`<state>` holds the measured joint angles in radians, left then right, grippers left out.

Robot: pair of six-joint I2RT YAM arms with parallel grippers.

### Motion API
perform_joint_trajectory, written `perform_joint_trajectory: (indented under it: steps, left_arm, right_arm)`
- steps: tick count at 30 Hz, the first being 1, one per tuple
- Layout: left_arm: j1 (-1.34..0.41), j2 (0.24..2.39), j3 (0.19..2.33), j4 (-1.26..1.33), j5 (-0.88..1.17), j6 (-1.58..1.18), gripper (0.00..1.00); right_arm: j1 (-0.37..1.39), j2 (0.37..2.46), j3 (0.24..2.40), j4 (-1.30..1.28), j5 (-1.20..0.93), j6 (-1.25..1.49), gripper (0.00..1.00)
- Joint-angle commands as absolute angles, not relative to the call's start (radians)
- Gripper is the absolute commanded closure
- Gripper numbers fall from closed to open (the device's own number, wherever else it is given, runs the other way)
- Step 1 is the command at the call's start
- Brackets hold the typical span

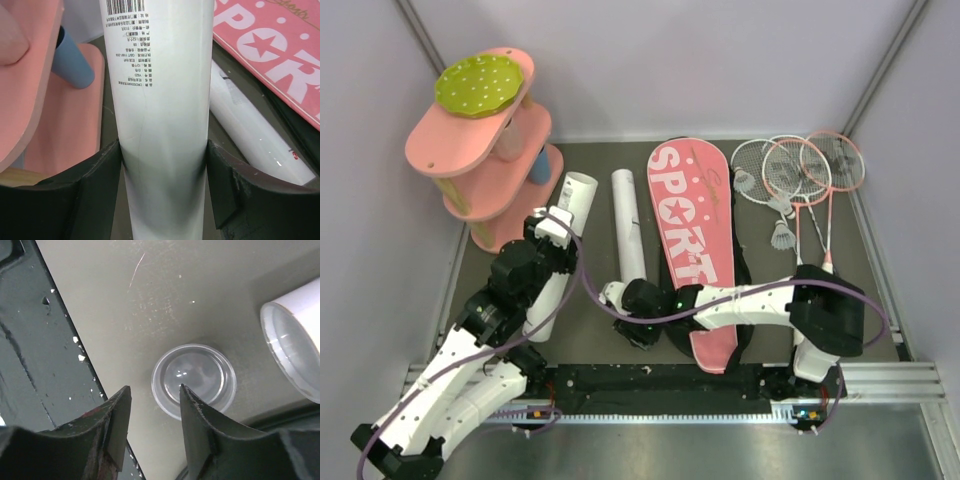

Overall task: Pack up the badminton gear
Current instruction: Close the lid on the shuttle tube.

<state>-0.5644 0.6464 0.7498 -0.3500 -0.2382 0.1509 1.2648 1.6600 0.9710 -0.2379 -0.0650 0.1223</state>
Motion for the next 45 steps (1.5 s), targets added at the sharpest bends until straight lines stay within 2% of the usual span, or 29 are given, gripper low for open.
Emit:
perform_joint_trajectory:
  steps: [1, 5, 7, 8, 11, 14, 16, 20, 23, 25, 27, 29, 35, 45]
  left_arm:
    - [-0.563, 0.583, 0.710, -0.230, -0.345, 0.161, 1.00]
    - [-0.563, 0.549, 0.675, -0.201, -0.359, 0.166, 1.00]
    - [-0.563, 0.534, 0.663, -0.192, -0.356, 0.169, 1.00]
    - [-0.561, 0.531, 0.661, -0.193, -0.354, 0.173, 1.00]
    - [-0.563, 0.526, 0.649, -0.187, -0.333, 0.192, 1.00]
    - [-0.563, 0.526, 0.638, -0.187, -0.286, 0.213, 1.00]
    - [-0.563, 0.528, 0.630, -0.187, -0.250, 0.221, 1.00]
    - [-0.563, 0.541, 0.627, -0.183, -0.146, 0.241, 1.00]
    - [-0.563, 0.577, 0.632, -0.190, 0.032, 0.255, 1.00]
    - [-0.568, 0.621, 0.646, -0.209, 0.194, 0.274, 1.00]
    - [-0.572, 0.656, 0.675, -0.244, 0.251, 0.275, 1.00]
    - [-0.584, 0.692, 0.689, -0.258, 0.262, 0.284, 1.00]
    - [-0.618, 0.695, 0.683, -0.258, 0.324, 0.305, 1.00]
    - [-0.678, 0.654, 0.664, -0.261, 0.305, 0.337, 1.00]
  right_arm:
    - [1.296, 1.707, 1.012, -0.199, -0.069, 0.090, 0.57]
    - [1.312, 1.756, 1.017, -0.190, -0.023, 0.087, 0.60]
    - [1.321, 1.789, 1.031, -0.198, 0.020, 0.090, 0.67]
    - [1.325, 1.799, 1.037, -0.204, 0.078, 0.095, 0.77]
    - [1.328, 1.818, 1.055, -0.222, 0.178, 0.129, 1.00]
    - [1.328, 1.711, 1.020, -0.207, 0.212, 0.156, 1.00]
    - [1.313, 1.619, 0.977, -0.198, 0.163, 0.155, 1.00]
    - [1.204, 1.329, 0.879, -0.158, -0.177, 0.182, 1.00]
    - [1.031, 1.157, 0.850, -0.140, -0.450, 0.235, 1.00]
    - [0.895, 1.088, 0.859, -0.141, -0.529, 0.287, 1.00]
    - [0.815, 1.039, 0.925, -0.173, -0.613, 0.310, 1.00]
    - [0.740, 1.046, 1.033, -0.263, -0.681, 0.313, 1.00]
    - [0.732, 1.146, 1.244, -0.436, -0.634, 0.253, 1.00]
    - [0.723, 1.223, 1.310, -0.486, -0.621, 0.253, 1.00]
